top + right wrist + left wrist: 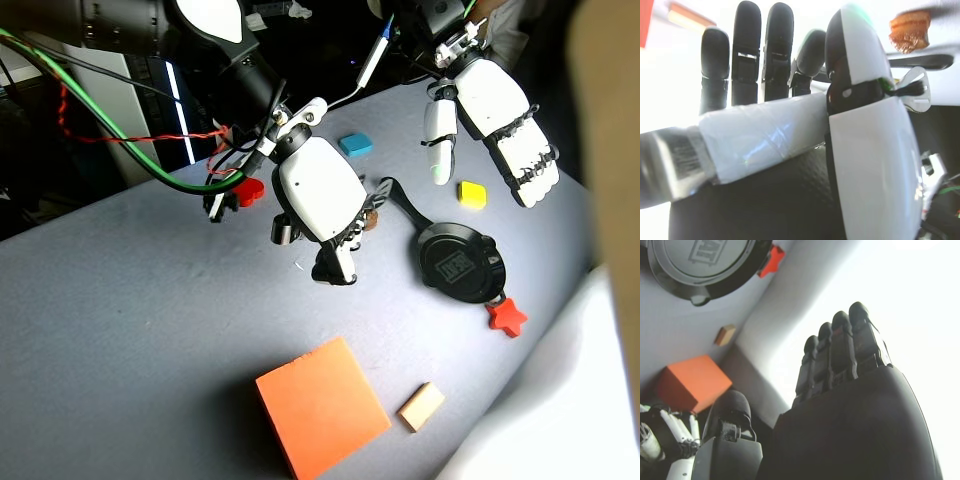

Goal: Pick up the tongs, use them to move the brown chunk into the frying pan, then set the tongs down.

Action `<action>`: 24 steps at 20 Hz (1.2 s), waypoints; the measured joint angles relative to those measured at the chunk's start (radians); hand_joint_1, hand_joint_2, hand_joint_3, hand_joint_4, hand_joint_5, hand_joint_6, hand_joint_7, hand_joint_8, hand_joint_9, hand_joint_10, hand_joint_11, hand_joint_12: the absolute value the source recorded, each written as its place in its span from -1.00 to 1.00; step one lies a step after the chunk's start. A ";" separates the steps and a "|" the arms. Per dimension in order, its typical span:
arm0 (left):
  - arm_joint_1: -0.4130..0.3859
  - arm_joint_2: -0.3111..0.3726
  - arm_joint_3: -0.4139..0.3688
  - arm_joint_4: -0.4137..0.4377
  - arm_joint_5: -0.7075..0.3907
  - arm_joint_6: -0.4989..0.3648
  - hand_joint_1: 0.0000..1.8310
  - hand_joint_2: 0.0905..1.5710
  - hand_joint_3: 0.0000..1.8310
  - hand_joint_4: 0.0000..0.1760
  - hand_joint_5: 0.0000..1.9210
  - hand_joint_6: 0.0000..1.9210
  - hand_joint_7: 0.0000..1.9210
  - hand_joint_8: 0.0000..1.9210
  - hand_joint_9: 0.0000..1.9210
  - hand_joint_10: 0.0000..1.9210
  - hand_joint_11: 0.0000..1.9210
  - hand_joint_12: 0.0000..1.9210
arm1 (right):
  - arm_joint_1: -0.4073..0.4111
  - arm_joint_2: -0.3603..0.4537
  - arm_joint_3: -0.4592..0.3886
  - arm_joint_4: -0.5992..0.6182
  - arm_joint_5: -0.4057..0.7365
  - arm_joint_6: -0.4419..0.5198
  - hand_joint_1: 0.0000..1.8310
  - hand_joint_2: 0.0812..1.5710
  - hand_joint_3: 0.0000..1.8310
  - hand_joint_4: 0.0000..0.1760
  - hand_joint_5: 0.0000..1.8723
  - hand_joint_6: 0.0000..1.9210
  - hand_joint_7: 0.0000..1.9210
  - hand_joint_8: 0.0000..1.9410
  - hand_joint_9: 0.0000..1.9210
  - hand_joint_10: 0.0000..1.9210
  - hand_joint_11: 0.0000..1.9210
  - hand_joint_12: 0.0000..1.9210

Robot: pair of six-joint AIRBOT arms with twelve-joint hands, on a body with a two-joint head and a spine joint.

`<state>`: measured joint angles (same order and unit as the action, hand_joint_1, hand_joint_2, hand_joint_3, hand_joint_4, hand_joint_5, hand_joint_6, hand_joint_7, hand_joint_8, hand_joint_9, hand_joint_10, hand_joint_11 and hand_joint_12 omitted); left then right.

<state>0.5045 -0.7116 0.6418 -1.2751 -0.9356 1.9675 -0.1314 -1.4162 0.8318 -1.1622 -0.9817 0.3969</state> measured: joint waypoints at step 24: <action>-0.011 0.000 0.013 -0.014 0.000 0.007 -1.00 0.52 -1.00 -1.00 -0.94 -1.00 -0.91 -1.00 -0.93 -1.00 -1.00 -0.85 | -0.084 -0.092 0.069 -0.056 0.018 0.023 0.21 0.50 -1.00 -1.00 -0.13 0.27 0.09 -1.00 -0.12 -0.56 -0.59 0.54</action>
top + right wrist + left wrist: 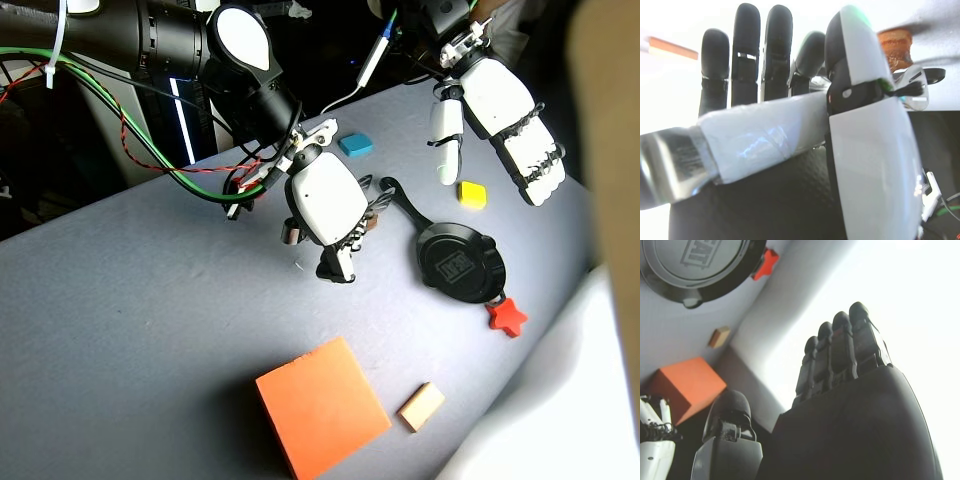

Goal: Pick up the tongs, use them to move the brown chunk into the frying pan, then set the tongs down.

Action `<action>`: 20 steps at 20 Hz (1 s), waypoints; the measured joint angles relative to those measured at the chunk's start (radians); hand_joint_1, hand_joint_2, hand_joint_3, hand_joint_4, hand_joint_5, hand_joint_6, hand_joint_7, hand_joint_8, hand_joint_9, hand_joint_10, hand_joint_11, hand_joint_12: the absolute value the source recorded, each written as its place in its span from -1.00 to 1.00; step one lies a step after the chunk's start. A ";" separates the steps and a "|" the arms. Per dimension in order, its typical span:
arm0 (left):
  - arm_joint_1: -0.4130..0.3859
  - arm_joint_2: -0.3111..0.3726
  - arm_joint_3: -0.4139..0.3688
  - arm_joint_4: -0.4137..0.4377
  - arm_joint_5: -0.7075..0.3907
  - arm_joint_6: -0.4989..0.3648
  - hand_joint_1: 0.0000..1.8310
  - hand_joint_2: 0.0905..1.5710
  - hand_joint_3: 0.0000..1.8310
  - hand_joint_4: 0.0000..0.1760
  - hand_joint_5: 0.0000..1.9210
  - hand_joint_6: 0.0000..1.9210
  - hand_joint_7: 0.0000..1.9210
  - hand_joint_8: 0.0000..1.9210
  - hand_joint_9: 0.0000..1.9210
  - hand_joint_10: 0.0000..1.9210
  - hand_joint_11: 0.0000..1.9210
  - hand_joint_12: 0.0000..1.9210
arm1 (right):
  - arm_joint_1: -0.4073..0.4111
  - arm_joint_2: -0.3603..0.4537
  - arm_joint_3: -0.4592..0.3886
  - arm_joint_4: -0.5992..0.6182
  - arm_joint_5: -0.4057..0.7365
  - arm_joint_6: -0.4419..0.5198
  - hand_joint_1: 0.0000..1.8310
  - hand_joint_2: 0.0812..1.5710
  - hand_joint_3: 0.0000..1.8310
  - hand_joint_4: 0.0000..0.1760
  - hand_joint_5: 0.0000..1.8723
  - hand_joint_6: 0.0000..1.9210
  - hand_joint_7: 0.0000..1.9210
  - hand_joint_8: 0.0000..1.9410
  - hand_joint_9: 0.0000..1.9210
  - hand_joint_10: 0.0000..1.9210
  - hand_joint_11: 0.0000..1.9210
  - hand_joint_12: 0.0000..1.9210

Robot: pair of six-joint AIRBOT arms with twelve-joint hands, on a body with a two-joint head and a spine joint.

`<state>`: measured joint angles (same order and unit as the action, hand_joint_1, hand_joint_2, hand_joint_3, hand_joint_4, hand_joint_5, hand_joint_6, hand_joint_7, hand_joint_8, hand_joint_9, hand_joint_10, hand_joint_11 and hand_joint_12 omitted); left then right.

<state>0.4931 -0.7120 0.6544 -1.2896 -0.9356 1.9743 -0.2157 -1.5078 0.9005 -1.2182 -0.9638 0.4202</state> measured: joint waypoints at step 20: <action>0.000 0.000 0.000 -0.003 0.004 0.008 -1.00 0.54 -1.00 -1.00 -0.94 -1.00 -0.91 -1.00 -0.93 -1.00 -1.00 -0.86 | -0.039 -0.002 0.025 -0.002 0.006 -0.031 0.24 0.44 -1.00 -1.00 -0.04 0.14 0.21 -0.97 -0.01 -0.52 -0.47 0.55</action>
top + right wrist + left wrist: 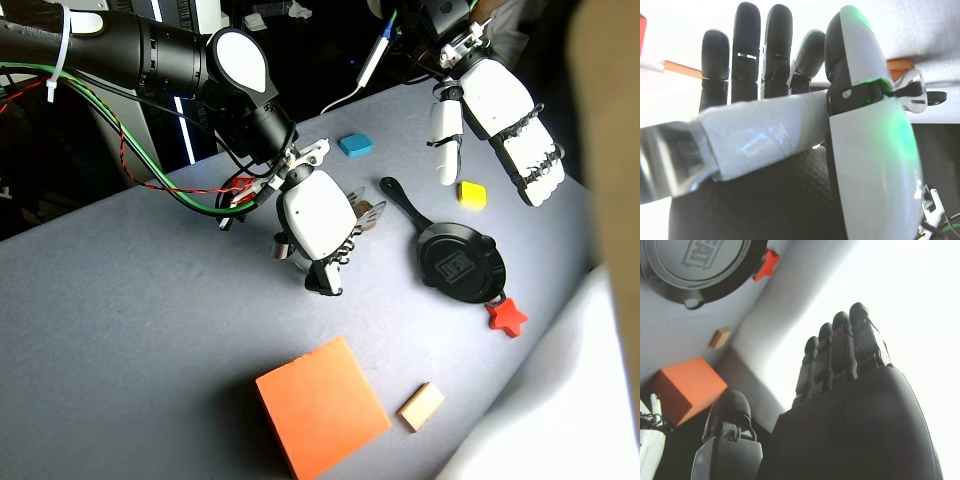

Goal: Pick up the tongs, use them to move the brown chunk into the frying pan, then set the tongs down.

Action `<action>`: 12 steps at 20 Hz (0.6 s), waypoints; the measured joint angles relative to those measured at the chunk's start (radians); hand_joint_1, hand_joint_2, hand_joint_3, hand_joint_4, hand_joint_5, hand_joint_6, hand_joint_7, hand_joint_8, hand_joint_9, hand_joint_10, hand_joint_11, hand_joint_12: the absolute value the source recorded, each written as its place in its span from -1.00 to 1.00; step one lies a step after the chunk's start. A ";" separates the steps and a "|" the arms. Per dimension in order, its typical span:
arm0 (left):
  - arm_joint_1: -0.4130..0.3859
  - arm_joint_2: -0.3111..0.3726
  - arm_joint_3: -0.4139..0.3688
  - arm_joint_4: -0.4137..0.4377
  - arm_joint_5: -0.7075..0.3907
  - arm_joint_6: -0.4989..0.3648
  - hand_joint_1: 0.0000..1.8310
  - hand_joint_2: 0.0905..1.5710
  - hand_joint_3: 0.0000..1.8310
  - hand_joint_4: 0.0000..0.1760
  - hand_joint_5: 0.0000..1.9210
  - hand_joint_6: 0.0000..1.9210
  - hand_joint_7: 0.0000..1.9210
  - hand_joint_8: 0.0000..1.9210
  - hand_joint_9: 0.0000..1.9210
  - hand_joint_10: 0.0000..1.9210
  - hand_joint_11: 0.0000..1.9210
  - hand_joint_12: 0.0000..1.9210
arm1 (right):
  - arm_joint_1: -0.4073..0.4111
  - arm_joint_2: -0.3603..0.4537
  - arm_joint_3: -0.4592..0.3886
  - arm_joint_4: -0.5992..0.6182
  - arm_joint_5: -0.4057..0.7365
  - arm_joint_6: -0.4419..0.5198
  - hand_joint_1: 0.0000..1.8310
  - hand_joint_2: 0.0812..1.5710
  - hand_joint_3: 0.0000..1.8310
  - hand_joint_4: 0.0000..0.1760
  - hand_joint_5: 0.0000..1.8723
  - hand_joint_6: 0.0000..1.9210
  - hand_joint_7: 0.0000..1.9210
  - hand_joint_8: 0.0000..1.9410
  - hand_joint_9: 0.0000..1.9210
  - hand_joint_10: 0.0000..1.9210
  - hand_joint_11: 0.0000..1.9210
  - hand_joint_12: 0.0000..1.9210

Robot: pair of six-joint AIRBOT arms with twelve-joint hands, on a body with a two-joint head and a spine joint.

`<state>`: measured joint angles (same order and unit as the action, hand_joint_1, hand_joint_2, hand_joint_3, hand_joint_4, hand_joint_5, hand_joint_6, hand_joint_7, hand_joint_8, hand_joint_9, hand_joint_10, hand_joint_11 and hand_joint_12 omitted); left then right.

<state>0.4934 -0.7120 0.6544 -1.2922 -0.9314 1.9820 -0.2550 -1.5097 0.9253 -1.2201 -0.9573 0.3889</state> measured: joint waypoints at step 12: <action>0.003 0.000 0.006 -0.002 0.022 0.007 -1.00 0.54 -1.00 -1.00 -0.95 -1.00 -0.90 -1.00 -0.92 -1.00 -1.00 -0.83 | 0.020 -0.006 0.037 0.058 0.036 -0.111 0.20 0.44 -1.00 -1.00 -0.04 0.18 0.21 -0.44 0.13 -0.22 -0.29 0.64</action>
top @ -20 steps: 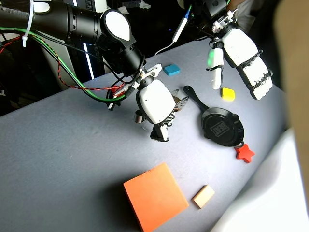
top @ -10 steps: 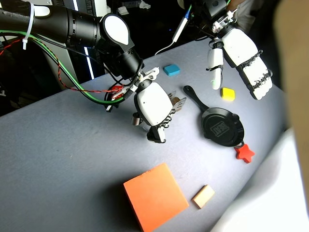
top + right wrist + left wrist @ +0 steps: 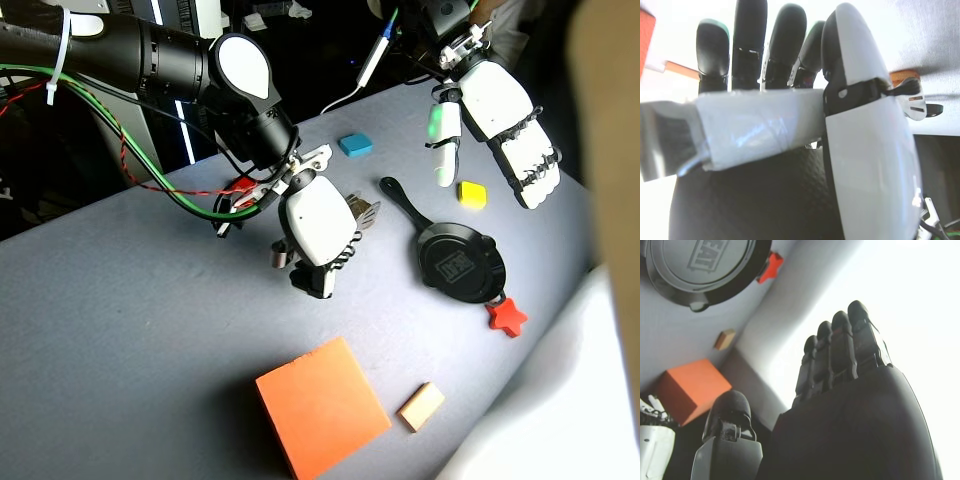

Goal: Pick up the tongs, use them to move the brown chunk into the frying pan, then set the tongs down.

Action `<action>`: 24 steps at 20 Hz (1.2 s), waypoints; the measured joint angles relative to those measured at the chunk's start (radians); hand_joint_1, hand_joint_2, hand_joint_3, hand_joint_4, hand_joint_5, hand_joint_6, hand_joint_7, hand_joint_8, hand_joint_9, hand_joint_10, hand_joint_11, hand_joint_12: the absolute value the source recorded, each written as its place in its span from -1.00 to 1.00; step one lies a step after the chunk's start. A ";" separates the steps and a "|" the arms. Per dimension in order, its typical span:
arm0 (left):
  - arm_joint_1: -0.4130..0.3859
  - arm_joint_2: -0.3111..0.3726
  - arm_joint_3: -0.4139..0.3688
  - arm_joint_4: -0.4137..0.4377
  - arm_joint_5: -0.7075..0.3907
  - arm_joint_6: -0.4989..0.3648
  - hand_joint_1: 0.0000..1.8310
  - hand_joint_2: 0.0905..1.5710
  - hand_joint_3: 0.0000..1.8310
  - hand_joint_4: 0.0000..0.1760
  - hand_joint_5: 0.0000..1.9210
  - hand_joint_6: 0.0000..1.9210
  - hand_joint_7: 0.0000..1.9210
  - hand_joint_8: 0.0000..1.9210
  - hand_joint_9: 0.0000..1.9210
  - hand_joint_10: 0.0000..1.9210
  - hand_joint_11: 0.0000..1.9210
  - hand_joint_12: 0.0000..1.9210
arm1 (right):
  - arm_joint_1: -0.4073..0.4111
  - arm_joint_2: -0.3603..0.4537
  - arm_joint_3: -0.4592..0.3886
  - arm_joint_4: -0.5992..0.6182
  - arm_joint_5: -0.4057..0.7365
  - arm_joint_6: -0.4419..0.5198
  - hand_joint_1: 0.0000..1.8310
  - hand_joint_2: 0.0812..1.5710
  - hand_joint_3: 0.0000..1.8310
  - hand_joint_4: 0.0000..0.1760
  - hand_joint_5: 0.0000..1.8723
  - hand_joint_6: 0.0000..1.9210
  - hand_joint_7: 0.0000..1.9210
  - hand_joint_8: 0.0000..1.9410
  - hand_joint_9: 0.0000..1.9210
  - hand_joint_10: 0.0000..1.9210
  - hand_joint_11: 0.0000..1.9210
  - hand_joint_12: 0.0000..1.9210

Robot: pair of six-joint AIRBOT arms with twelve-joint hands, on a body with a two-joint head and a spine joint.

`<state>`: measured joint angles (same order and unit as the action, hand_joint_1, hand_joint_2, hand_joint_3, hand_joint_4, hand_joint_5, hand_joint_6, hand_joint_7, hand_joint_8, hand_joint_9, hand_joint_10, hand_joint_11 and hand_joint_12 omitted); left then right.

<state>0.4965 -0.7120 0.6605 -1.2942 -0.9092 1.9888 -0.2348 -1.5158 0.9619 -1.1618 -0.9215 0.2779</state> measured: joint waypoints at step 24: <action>-0.004 0.005 0.058 -0.024 0.050 -0.005 -1.00 0.55 -1.00 -1.00 -0.92 -1.00 -0.88 -1.00 -0.90 -1.00 -1.00 -0.82 | 0.052 0.087 -0.060 0.047 0.020 -0.092 0.03 0.81 -1.00 1.00 0.45 1.00 0.60 1.00 0.71 1.00 0.75 1.00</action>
<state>0.4923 -0.7074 0.7181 -1.3182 -0.8597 1.9842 -0.1829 -1.4288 0.9016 -1.1145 -0.9012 0.1856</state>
